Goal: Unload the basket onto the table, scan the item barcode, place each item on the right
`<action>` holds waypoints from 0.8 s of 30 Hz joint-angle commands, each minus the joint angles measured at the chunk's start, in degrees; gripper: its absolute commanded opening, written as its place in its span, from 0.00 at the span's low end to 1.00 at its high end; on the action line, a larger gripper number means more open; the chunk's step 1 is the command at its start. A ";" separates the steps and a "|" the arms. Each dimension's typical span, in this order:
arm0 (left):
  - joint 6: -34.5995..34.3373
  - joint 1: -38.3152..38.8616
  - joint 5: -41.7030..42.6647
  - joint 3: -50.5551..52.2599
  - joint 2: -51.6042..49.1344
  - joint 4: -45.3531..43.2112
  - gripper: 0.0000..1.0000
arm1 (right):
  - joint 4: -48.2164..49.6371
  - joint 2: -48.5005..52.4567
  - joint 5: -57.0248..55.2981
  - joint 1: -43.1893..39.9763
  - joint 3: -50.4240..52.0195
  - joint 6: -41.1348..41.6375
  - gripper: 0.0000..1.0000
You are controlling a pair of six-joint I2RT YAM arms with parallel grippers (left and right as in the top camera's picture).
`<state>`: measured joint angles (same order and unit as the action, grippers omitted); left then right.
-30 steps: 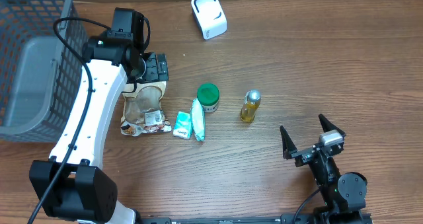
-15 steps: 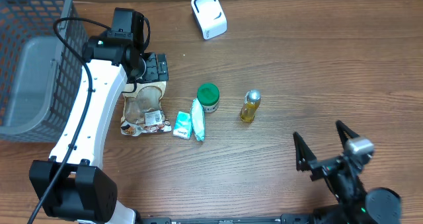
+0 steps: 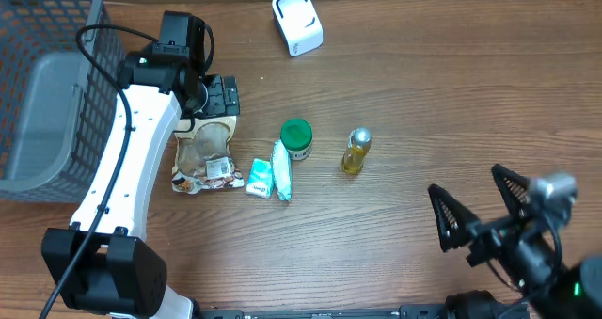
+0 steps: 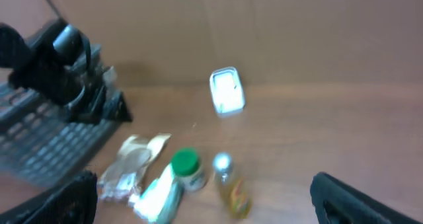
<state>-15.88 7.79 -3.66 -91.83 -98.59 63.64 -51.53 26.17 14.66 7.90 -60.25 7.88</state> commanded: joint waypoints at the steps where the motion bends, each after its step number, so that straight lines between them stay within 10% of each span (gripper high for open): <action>1: 1.11 -0.26 0.31 -0.90 -0.11 0.00 1.00 | -8.72 11.28 3.85 -0.20 -10.62 1.36 1.00; 16: 1.11 -0.24 0.31 -0.90 -0.11 0.00 1.00 | -25.68 43.50 22.86 -0.20 -24.11 1.38 1.00; 24: 1.11 -0.26 0.31 -0.90 -0.11 0.00 1.00 | -23.45 53.77 6.29 2.62 -24.11 16.59 0.97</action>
<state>-15.88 7.79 -3.64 -91.83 -98.59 63.64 -76.25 78.46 29.65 8.64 -82.94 17.02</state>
